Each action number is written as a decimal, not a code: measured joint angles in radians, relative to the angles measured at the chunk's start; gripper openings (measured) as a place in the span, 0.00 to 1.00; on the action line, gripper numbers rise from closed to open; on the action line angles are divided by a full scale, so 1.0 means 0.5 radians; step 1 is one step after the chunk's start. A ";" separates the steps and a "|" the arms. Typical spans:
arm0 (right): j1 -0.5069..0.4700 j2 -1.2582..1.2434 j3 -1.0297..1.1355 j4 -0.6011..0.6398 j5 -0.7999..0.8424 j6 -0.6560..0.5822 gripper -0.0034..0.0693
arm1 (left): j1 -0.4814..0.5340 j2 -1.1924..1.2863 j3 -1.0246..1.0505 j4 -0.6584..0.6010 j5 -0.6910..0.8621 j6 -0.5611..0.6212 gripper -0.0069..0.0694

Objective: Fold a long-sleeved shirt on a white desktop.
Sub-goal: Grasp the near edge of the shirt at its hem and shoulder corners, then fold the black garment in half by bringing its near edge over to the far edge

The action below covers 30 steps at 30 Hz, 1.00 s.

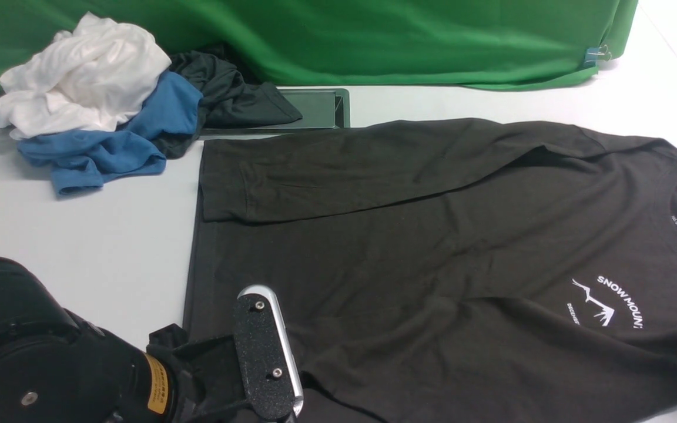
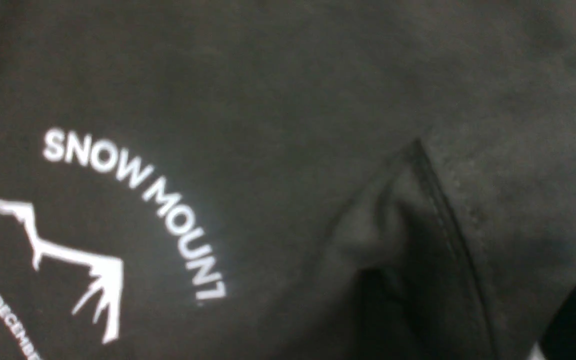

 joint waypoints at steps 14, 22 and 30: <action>0.118 -0.473 0.026 -0.446 0.976 0.289 0.12 | 0.000 -0.360 0.000 -0.009 0.388 -0.121 0.12; 0.114 -0.884 -0.106 -0.603 1.212 0.454 0.12 | 0.026 -0.373 -0.014 0.186 0.309 -0.271 0.12; 0.114 -0.442 -0.533 -0.498 0.932 0.358 0.14 | 0.444 -0.003 -0.266 0.238 -0.045 -0.329 0.12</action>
